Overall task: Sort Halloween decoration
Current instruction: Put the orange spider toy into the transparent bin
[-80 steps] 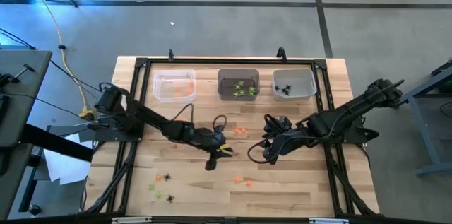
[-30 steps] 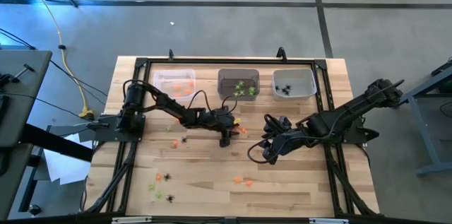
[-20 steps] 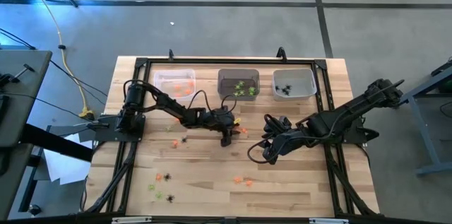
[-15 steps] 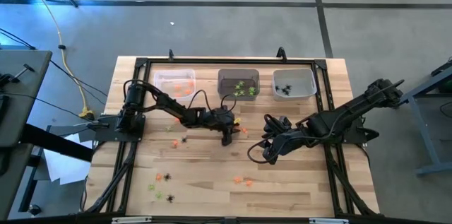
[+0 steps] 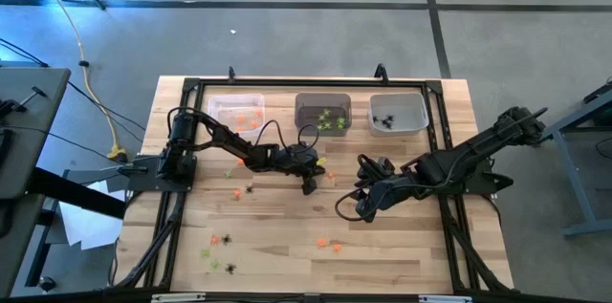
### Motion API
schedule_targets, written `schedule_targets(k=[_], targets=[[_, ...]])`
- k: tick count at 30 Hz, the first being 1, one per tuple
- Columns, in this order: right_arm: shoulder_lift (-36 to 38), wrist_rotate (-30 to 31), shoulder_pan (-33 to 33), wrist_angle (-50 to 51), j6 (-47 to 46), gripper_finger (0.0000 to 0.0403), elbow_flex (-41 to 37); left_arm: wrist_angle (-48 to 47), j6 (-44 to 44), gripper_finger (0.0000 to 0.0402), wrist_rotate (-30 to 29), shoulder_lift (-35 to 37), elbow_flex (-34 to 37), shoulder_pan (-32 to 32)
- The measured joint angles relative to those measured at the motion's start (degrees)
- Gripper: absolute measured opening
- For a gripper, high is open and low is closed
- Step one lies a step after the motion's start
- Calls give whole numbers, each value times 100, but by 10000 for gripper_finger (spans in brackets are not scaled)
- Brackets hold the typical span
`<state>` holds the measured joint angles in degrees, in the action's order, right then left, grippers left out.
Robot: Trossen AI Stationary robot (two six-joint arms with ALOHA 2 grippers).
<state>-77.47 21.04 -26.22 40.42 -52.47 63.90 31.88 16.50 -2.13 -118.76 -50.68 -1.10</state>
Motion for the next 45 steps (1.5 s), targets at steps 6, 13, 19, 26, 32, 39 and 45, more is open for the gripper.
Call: schedule_targets(k=[6,13,19,26,32,39,45], targets=[[0,0,-1,-1,-1,171,0,72,253,1,19,32,4,2],[-2,-1,-2,1,-2,171,0,-81,295,0,126,295,37,26],[-2,-1,0,-2,-1,171,0,-265,291,0,56,627,31,93],[-2,-2,-2,-2,-1,171,0,-894,93,0,-120,1222,26,94],[-2,0,-2,-2,0,171,0,-1839,-165,0,-463,2265,177,107],[-2,-2,0,-7,-2,171,0,-2410,-326,0,-1138,3947,1091,58],[-2,-2,-1,0,-2,171,0,-2686,-361,0,-1565,5586,2017,-397]])
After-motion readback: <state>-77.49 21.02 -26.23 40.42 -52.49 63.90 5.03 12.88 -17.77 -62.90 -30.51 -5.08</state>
